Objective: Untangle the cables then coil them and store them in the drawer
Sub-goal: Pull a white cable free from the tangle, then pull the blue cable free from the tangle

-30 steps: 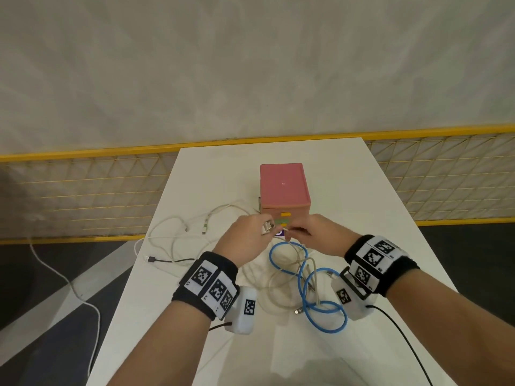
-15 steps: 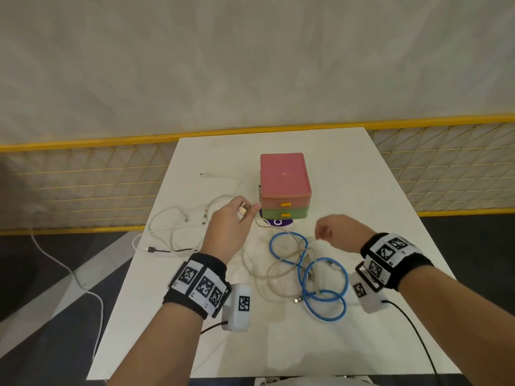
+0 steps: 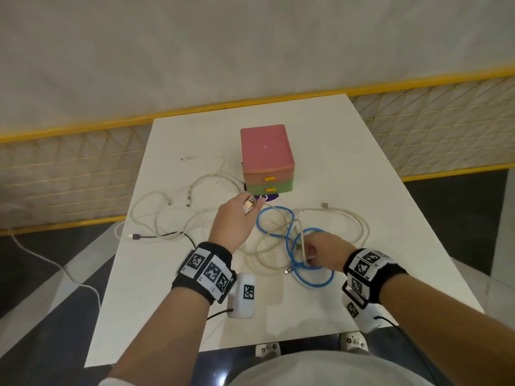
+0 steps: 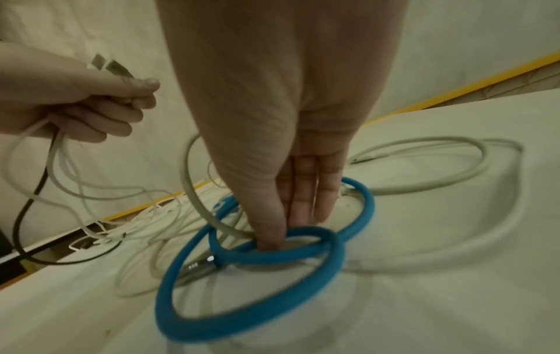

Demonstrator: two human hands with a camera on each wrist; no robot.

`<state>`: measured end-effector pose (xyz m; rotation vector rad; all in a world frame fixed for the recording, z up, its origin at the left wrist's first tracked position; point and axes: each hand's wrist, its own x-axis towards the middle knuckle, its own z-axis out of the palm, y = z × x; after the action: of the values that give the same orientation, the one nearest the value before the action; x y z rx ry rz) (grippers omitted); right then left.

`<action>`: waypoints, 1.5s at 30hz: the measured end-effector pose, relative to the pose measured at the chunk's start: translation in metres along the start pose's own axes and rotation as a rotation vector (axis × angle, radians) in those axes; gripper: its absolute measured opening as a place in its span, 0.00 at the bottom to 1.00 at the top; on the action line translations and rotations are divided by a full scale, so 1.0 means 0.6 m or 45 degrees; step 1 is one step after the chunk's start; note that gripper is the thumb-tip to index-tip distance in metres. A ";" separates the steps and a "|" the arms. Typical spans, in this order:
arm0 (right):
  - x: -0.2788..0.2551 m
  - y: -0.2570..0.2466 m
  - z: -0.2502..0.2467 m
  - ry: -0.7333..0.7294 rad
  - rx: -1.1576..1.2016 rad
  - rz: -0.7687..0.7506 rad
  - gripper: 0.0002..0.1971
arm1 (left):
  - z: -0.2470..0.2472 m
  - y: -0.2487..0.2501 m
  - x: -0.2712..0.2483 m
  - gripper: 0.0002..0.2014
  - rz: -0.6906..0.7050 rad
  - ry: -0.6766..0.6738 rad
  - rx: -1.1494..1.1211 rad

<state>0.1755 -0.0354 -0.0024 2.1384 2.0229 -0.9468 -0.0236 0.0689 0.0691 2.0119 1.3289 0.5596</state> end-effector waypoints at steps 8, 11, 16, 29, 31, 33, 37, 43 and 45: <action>-0.009 -0.008 -0.033 0.036 -0.170 -0.008 0.15 | 0.009 -0.013 -0.016 0.13 -0.010 -0.019 -0.023; -0.019 -0.014 -0.065 0.113 -0.501 0.031 0.18 | 0.007 -0.014 -0.015 0.12 0.010 -0.012 -0.031; -0.040 -0.027 -0.112 0.373 -0.544 0.222 0.16 | 0.003 0.007 -0.012 0.14 0.054 0.000 -0.088; -0.054 -0.044 -0.147 0.665 -0.841 0.059 0.19 | 0.000 0.028 -0.012 0.08 0.123 0.037 -0.164; -0.052 -0.052 -0.155 0.820 -0.651 0.065 0.07 | -0.002 0.030 -0.013 0.08 0.107 0.060 -0.233; -0.052 -0.067 -0.159 0.945 -0.354 0.055 0.03 | -0.003 0.040 -0.013 0.07 0.060 0.093 -0.331; -0.056 -0.115 -0.160 0.879 0.322 -0.158 0.10 | 0.000 0.073 -0.009 0.13 -0.085 0.082 -0.726; -0.046 -0.164 -0.141 0.761 0.538 -0.362 0.09 | -0.003 0.102 0.002 0.12 -0.078 0.036 -1.075; -0.044 -0.168 -0.138 0.736 0.590 -0.392 0.08 | -0.006 0.102 0.005 0.08 -0.057 0.087 -1.096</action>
<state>0.1162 -0.0086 0.1142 2.6273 2.6837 -0.9945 0.0142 0.0563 0.1157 1.2560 0.9234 0.9806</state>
